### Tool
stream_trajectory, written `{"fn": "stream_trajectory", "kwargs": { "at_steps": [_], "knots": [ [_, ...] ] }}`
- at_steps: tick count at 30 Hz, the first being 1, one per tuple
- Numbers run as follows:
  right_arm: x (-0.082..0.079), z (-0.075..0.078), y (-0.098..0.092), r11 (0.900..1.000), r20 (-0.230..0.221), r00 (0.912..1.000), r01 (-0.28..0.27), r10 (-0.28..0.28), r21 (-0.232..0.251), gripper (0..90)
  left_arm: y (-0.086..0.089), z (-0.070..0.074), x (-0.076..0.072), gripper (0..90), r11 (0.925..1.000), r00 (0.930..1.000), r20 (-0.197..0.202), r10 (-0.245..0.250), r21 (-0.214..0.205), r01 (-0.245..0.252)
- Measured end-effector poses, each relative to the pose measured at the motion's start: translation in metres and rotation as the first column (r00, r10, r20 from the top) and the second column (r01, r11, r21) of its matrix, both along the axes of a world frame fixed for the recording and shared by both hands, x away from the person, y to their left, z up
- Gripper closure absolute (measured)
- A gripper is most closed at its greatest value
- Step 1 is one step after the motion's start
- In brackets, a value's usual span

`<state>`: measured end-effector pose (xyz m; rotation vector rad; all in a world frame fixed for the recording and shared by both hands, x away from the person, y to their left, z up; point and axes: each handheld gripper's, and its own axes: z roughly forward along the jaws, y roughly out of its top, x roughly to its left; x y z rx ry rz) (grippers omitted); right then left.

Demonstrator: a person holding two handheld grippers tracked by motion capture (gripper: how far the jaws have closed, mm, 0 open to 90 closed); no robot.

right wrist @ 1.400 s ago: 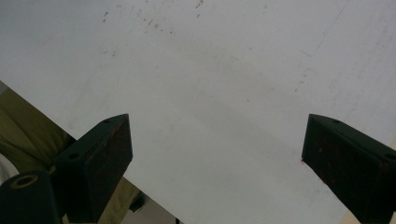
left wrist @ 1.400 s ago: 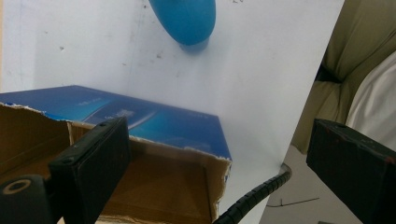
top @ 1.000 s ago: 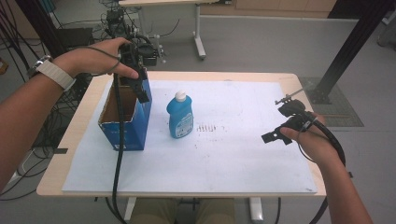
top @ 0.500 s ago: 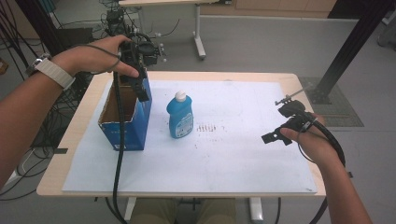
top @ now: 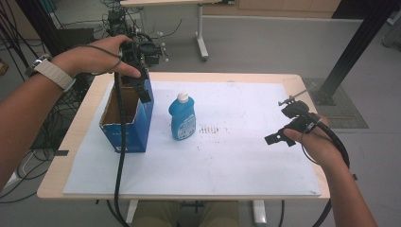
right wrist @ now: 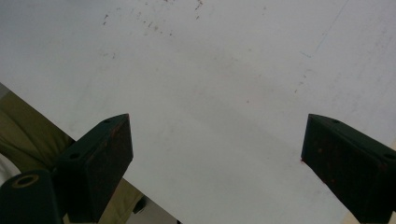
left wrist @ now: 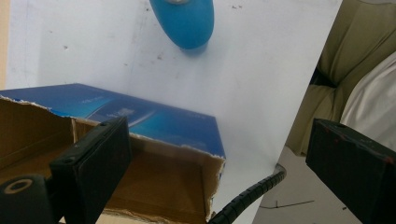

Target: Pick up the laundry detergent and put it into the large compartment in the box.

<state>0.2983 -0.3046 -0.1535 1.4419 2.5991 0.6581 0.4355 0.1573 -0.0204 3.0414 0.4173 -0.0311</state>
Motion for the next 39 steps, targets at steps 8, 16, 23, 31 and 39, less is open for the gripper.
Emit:
{"fn": "stream_trajectory", "kwargs": {
  "at_steps": [8,16,23,31,39],
  "knots": [
    [0.0,-0.001,-0.001,1.0,0.0,1.0,0.002,-0.002,0.001,8.6,0.0,0.0,0.004,7.3,0.9978,0.9978,-0.003,0.066,-0.009,-0.066],
    [0.0,-0.002,-0.002,1.0,0.001,1.0,0.003,-0.003,0.002,8.6,0.0,0.003,0.002,7.3,0.992,0.9916,0.041,0.123,-0.034,-0.121],
    [0.002,-0.004,-0.003,1.0,-0.002,1.0,0.001,-0.001,0.005,8.6,-0.01,0.008,0.004,7.0,0.9838,0.9832,0.043,0.177,-0.036,-0.176],
    [0.001,-0.006,-0.006,0.9999,-0.003,1.0,0.004,-0.004,0.01,8.6,-0.028,0.003,0.015,7.3,0.9717,0.9717,0.011,0.236,-0.015,-0.236],
    [0.001,-0.007,-0.007,0.9999,-0.003,1.0,0.007,-0.007,0.011,8.6,-0.042,-0.005,0.024,7.2,0.9663,0.9665,0.009,0.257,-0.022,-0.256]
  ]
}}
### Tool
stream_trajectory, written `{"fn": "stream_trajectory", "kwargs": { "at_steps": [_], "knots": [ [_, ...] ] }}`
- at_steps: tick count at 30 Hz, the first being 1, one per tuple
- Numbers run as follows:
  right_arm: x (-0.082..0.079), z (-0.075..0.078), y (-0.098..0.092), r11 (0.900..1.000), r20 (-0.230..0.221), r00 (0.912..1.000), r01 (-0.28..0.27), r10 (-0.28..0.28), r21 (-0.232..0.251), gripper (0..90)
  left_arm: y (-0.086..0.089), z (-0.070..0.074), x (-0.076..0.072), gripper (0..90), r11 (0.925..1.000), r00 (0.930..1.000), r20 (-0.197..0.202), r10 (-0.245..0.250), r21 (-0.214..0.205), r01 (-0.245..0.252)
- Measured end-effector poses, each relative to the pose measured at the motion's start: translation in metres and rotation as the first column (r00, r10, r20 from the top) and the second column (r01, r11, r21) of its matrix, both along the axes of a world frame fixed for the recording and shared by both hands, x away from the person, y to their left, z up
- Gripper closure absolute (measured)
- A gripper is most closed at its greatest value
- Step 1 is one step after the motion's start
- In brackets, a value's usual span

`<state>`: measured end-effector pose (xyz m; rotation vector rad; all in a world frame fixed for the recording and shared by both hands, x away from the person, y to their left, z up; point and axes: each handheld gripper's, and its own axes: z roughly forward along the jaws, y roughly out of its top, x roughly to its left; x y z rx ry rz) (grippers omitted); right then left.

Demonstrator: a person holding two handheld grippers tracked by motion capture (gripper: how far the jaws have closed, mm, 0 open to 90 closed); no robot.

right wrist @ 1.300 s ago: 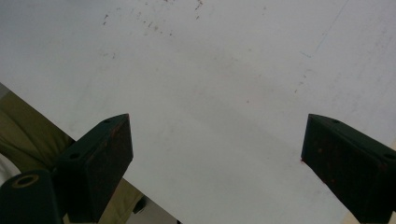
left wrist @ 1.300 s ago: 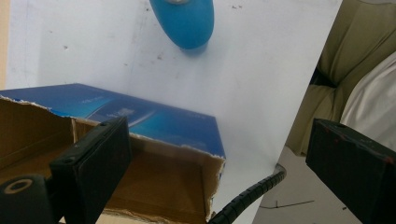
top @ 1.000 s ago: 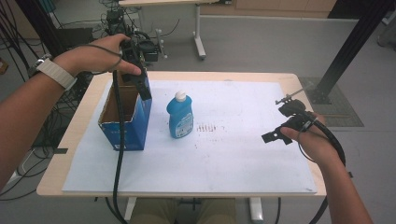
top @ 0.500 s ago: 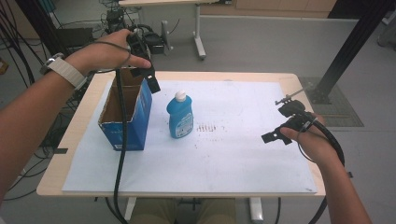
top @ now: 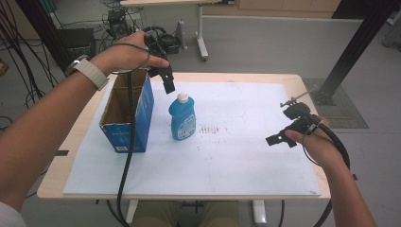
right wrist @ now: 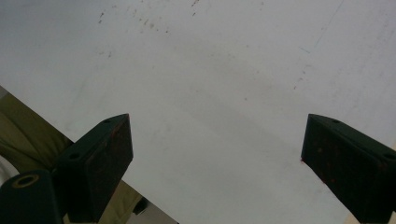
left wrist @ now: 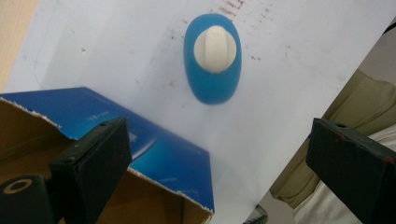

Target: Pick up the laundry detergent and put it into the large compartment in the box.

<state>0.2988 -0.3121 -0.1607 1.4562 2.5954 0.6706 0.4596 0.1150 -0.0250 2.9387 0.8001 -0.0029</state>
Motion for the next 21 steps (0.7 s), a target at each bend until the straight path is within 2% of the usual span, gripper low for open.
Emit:
{"fn": "stream_trajectory", "kwargs": {
  "at_steps": [14,21],
  "knots": [
    [-0.001,0.001,-0.001,1.0,0.002,1.0,0.001,-0.001,0.002,8.6,-0.021,-0.014,0.013,6.9,1.0,1.0,-0.005,0.004,-0.006,-0.004],
    [-0.002,0.001,-0.002,1.0,0.003,1.0,0.003,-0.003,0.003,8.6,-0.032,-0.022,0.017,6.8,0.9998,0.9999,-0.002,0.016,0.014,-0.016]
  ]
}}
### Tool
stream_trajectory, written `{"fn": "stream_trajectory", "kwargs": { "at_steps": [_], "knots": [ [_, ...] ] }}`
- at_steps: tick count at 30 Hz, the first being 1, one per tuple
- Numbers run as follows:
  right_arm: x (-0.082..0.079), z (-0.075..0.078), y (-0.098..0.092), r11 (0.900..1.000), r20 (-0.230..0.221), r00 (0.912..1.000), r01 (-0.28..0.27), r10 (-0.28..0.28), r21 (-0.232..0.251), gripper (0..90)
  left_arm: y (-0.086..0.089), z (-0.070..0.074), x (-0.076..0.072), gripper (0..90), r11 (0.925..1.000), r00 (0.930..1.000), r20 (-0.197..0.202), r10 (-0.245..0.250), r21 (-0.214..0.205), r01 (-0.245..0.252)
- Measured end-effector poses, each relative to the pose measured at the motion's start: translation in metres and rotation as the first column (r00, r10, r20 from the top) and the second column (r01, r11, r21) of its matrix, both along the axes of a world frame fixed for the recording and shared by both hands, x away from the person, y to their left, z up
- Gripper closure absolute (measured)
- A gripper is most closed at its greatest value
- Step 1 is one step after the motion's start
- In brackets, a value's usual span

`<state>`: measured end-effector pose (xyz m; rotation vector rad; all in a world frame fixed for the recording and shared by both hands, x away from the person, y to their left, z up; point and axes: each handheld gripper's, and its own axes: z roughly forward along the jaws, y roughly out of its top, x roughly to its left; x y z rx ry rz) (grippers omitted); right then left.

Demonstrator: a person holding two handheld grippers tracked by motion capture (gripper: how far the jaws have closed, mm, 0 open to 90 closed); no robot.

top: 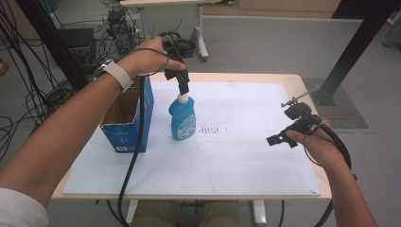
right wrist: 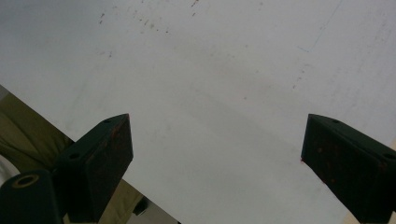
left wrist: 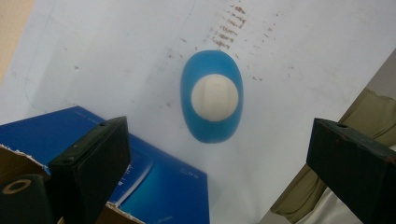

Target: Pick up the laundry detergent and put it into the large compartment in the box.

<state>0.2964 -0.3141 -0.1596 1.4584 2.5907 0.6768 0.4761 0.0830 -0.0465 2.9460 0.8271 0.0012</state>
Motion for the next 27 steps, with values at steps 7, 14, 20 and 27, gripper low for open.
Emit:
{"fn": "stream_trajectory", "kwargs": {
  "at_steps": [7,14,20,27],
  "knots": [
    [-0.001,-0.001,-0.001,1.0,-0.002,1.0,0.003,-0.003,0.003,8.7,-0.006,-0.007,0.003,6.7,0.9998,0.9999,0.006,0.014,0.016,-0.015],
    [-0.001,-0.003,-0.002,1.0,-0.003,1.0,0.002,-0.002,0.005,8.7,-0.008,-0.016,0.006,6.7,0.9992,0.9993,0.003,0.037,0.014,-0.037],
    [-0.001,-0.004,-0.003,0.9999,-0.003,1.0,0.008,-0.008,0.008,8.6,-0.009,-0.023,0.008,7.0,0.9985,0.9987,0.004,0.052,0.017,-0.052],
    [-0.002,-0.004,-0.003,0.9999,-0.005,0.9999,0.009,-0.009,0.007,8.8,-0.013,-0.028,0.008,6.5,0.9983,0.9988,-0.001,0.048,0.034,-0.048]
  ]
}}
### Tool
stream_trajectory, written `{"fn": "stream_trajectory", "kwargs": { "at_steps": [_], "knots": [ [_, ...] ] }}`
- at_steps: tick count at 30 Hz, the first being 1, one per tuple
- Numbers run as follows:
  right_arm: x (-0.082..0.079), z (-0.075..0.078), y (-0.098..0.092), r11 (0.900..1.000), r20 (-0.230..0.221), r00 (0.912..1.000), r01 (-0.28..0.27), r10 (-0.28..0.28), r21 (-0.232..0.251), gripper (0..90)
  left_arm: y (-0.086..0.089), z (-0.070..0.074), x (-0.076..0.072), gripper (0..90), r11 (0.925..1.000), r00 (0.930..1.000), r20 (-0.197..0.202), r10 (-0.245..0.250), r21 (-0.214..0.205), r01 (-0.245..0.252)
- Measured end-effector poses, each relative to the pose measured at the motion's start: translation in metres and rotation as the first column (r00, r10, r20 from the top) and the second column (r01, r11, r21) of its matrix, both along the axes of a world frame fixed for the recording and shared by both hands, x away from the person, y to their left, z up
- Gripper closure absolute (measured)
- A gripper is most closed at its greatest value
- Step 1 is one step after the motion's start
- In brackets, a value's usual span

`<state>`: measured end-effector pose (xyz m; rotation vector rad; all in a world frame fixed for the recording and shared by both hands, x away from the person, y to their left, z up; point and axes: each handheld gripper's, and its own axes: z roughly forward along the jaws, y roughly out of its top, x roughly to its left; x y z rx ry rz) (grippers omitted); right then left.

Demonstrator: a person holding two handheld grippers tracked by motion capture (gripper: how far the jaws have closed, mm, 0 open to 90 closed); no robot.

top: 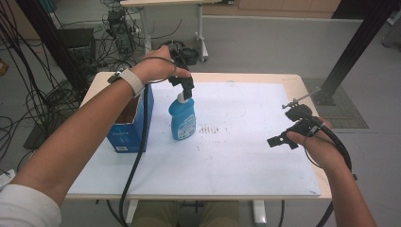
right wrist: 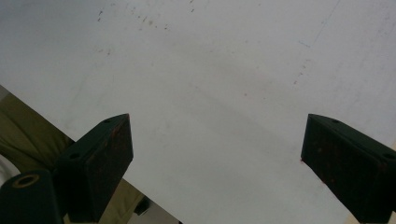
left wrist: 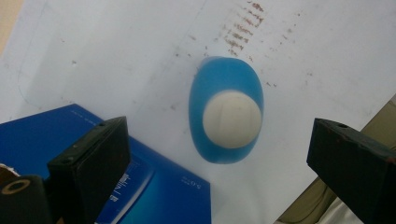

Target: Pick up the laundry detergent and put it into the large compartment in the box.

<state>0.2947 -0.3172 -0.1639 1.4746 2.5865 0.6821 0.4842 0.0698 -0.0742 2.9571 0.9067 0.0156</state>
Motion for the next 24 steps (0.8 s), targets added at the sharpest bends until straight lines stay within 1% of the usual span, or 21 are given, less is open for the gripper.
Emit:
{"fn": "stream_trajectory", "kwargs": {
  "at_steps": [5,10,24],
  "knots": [
    [-0.0003,-0.0006,-0.0004,1.0,0.003,1.0,-0.001,0.001,0.001,8.7,0.0003,-0.0003,-0.0008,6.5,1.0,1.0,0.003,0.003,-0.008,-0.003],
    [-0.0008,-0.0011,-0.0007,1.0,0.002,1.0,0.001,-0.001,0.002,8.8,0.0014,-0.0013,0.0006,6.7,0.9999,0.9999,-0.009,0.007,-0.015,-0.007],
    [-0.001,-0.0009,-0.0008,1.0,0.001,1.0,0.002,-0.002,0.001,8.8,0.0035,-0.0017,0.0009,6.9,0.9998,0.9998,-0.009,0.017,-0.012,-0.017]
  ]
}}
